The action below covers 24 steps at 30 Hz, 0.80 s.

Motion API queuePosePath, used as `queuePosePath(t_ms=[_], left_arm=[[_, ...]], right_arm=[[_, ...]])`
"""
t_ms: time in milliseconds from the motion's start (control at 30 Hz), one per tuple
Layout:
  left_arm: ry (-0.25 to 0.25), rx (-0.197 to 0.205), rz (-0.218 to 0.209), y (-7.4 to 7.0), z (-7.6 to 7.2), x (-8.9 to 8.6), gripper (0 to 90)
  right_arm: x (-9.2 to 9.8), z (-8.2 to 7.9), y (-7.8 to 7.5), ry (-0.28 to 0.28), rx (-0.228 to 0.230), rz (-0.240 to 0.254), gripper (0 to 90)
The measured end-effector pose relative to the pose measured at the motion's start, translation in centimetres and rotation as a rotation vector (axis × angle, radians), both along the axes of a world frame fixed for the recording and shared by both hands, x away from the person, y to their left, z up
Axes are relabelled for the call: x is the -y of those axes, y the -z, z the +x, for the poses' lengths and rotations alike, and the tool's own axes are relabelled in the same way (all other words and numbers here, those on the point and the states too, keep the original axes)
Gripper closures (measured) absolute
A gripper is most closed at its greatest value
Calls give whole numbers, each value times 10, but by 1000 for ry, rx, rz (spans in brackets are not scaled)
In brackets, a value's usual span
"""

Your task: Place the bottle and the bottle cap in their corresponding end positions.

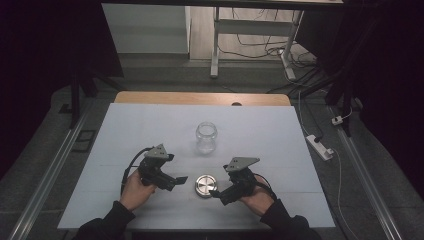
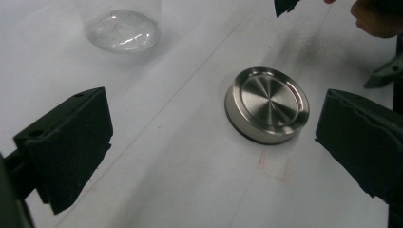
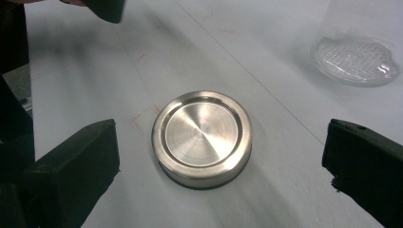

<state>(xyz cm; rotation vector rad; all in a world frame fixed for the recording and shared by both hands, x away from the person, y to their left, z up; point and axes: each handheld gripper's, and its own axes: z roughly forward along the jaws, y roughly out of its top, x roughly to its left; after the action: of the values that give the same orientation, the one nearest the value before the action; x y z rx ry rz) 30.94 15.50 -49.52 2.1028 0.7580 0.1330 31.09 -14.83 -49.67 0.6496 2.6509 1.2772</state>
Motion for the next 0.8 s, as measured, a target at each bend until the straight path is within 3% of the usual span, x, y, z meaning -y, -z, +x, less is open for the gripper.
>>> queuePosePath(t_ms=[300, 800], left_arm=[[-12, 3, -3, -2, -15, -8, 0], [-80, 26, 17, -2, -40, -28, 0]], right_arm=[[9, -3, -1, 18, 16, -17, 0], [26, -7, -3, 57, 28, -21, 0]])
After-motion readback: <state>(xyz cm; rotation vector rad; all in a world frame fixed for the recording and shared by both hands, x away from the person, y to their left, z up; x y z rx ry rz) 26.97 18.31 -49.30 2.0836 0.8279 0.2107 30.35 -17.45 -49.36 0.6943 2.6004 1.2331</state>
